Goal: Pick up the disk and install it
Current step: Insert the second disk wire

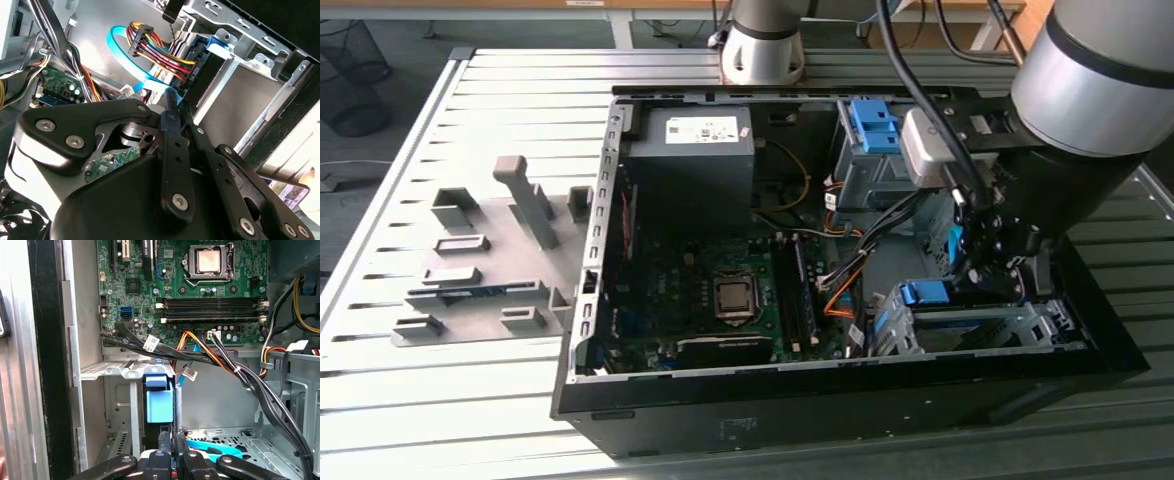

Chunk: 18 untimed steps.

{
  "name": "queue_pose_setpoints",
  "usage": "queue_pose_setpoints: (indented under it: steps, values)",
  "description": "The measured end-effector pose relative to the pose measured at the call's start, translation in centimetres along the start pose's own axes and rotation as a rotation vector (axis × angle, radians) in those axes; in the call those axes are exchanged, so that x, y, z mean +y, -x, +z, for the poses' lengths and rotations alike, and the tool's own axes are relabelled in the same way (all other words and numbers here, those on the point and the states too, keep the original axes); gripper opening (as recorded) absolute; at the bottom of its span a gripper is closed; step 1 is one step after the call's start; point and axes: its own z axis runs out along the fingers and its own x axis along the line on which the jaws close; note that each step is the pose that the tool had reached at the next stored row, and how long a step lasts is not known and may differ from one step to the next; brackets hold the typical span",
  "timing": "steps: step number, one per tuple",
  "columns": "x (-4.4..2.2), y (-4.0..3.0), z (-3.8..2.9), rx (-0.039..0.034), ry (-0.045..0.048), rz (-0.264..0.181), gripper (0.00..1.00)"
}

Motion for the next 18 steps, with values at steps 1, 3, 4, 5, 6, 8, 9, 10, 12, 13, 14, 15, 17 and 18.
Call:
queue_pose_setpoints:
  steps: [1,3,4,5,6,8,9,10,12,13,14,15,17,18]
  values:
    - [0.0,-0.03,0.02,-0.0001,0.0,0.0,0.16]
    - [0.0,-0.07,0.06,-0.0002,0.0,0.0,0.16]
    - [0.0,-0.08,0.07,0.0,0.0,0.0,0.16]
    - [0.01,-0.09,0.09,0.0001,0.0,0.0,0.16]
    - [0.01,-0.11,0.11,0.0,0.0,0.0,0.16]
    - [0.01,-0.14,0.17,0.0,0.0,0.0,0.16]
    - [0.01,-0.15,0.21,-0.0001,0.0,0.0,0.16]
    - [0.02,-0.17,0.24,0.0,0.0001,0.0,0.16]
    - [0.02,-0.21,0.32,0.0,0.0,0.0,0.16]
    - [0.01,-0.23,0.37,-0.0001,0.0,0.0,0.16]
    - [0.01,-0.27,0.42,-0.0002,0.0,0.0,0.16]
    - [0.01,-0.29,0.45,-0.0005,0.0,0.0,0.16]
    - [0.01,-0.29,0.44,-0.0004,0.0001,0.0,0.16]
    - [0.02,-0.29,0.45,-0.0006,0.0001,0.0,0.16]
